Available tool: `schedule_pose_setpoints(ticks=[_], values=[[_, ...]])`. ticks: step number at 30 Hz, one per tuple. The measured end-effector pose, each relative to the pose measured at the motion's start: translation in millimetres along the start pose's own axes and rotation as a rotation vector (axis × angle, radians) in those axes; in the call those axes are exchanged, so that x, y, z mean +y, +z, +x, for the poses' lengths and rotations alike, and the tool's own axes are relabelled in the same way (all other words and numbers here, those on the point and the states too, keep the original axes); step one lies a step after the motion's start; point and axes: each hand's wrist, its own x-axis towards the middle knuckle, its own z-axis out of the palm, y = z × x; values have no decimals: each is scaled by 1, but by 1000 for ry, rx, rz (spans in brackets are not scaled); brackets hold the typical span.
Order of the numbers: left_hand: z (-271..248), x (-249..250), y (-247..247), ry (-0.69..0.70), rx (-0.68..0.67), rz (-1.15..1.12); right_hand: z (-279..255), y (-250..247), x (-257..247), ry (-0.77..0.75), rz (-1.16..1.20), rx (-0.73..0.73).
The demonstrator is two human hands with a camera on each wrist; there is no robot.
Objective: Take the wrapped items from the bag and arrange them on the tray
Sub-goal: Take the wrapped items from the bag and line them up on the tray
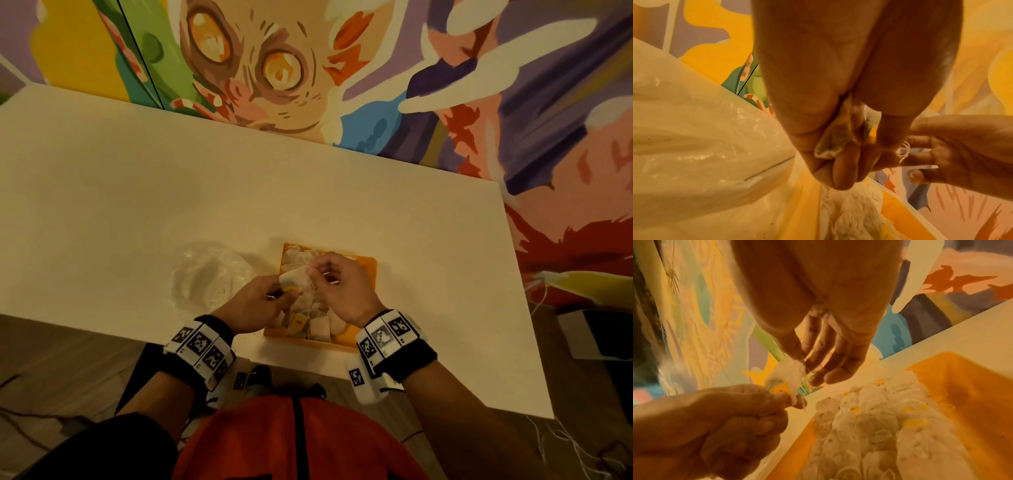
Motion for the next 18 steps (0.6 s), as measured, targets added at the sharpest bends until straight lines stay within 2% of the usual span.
schedule_pose_setpoints(ticks=[5,9,14,18], values=[[3,-1,-2,-36,7,0,1,-9,-7,-30,62,79],[4,-3,-7,-21,101,-16,3,-13,-7,-59,-46,16],[6,11,-9,114,151,-1,2,-12,-9,-101,-137,-95],[8,14,-8,224,170,23,-1,-6,-5,-72,-24,-53]])
